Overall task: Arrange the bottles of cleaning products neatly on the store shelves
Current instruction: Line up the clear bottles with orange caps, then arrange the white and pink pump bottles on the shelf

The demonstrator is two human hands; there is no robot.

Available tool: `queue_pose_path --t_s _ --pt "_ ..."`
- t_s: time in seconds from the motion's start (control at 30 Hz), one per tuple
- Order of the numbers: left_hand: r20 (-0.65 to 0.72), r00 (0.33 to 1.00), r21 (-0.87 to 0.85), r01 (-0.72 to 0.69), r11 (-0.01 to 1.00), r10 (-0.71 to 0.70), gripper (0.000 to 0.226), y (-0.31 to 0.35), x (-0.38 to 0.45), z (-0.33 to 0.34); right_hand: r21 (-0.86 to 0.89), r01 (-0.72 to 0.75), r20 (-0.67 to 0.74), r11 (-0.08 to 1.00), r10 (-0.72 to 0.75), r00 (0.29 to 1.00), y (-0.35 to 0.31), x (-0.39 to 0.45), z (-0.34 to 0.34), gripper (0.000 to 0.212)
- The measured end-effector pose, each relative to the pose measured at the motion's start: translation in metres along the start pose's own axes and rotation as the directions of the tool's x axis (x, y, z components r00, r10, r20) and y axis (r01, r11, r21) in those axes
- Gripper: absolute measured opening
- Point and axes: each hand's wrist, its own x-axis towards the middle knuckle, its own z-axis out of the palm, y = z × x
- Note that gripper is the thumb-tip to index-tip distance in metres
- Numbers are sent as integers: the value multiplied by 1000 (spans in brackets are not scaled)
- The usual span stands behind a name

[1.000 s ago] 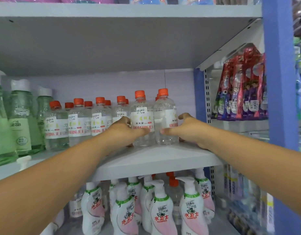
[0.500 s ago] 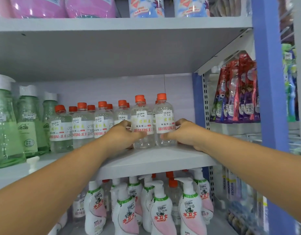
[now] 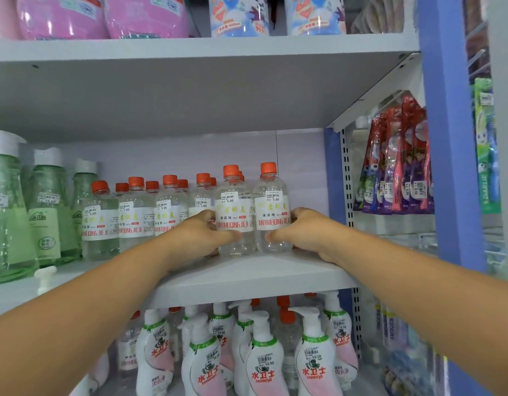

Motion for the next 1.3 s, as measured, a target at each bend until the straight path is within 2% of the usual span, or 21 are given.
queue_pose_path --t_s 0.1,0.2,0.23,0.3,0.37,0.47,0.53,0.57,0.6,0.67,0.73,0.8,0.93,1.03,1.1,1.17,1.3 --pt "-35 999 57 0 998 2 74 10 -7 1 -47 15 -6 999 -15 1000 -2 -7 3 30" --pt "-74 997 9 7 1000 -6 104 16 -25 -3 -139 23 -40 990 -29 999 -14 -29 4 26" --pt "-106 994 6 -11 1000 12 105 19 -36 -6 -186 30 -60 982 -42 997 -19 -37 3 33" --pt "-245 967 22 -73 997 76 89 22 -67 -11 -234 53 -151 971 -90 984 -25 -52 -2 61" --pt "-385 912 -57 -181 982 145 67 16 -106 -11 -195 126 -214 973 -168 962 -24 -68 0 70" --pt "-536 824 -230 -354 907 186 44 -15 -174 4 10 354 -247 935 -341 907 -8 -113 30 54" --pt "-614 782 -331 -379 864 107 36 -46 -212 19 190 514 -323 837 -441 837 11 -150 68 42" --pt "-636 771 -384 -368 847 46 35 -64 -225 26 255 543 -339 800 -452 825 22 -165 92 41" --pt "-638 770 -429 -332 840 -21 35 -84 -234 32 315 530 -325 787 -435 840 32 -177 118 41" --pt "-594 787 -512 -214 832 -163 36 -129 -238 43 399 409 -216 821 -349 912 52 -183 173 41" --pt "-535 797 -547 -73 834 -281 43 -178 -228 49 418 239 -62 877 -234 970 66 -176 225 42" --pt "-495 797 -540 31 841 -348 50 -222 -214 49 384 134 -5 913 -143 990 73 -159 265 40" --pt "-454 780 -556 129 821 -430 52 -289 -178 42 308 11 -43 951 2 999 86 -107 331 51" --pt "-414 796 -588 138 797 -443 57 -332 -144 39 230 -56 -79 972 76 994 91 -68 368 65" --pt "-357 824 -594 164 788 -440 58 -352 -123 35 131 -102 -88 986 114 990 95 -47 385 65" --pt "-300 851 -573 201 795 -431 55 -364 -112 30 95 -97 -171 991 112 979 99 -27 397 66" --pt "-309 883 -513 159 844 -354 55 -376 -108 28 108 -63 -263 992 90 961 98 -12 406 47"
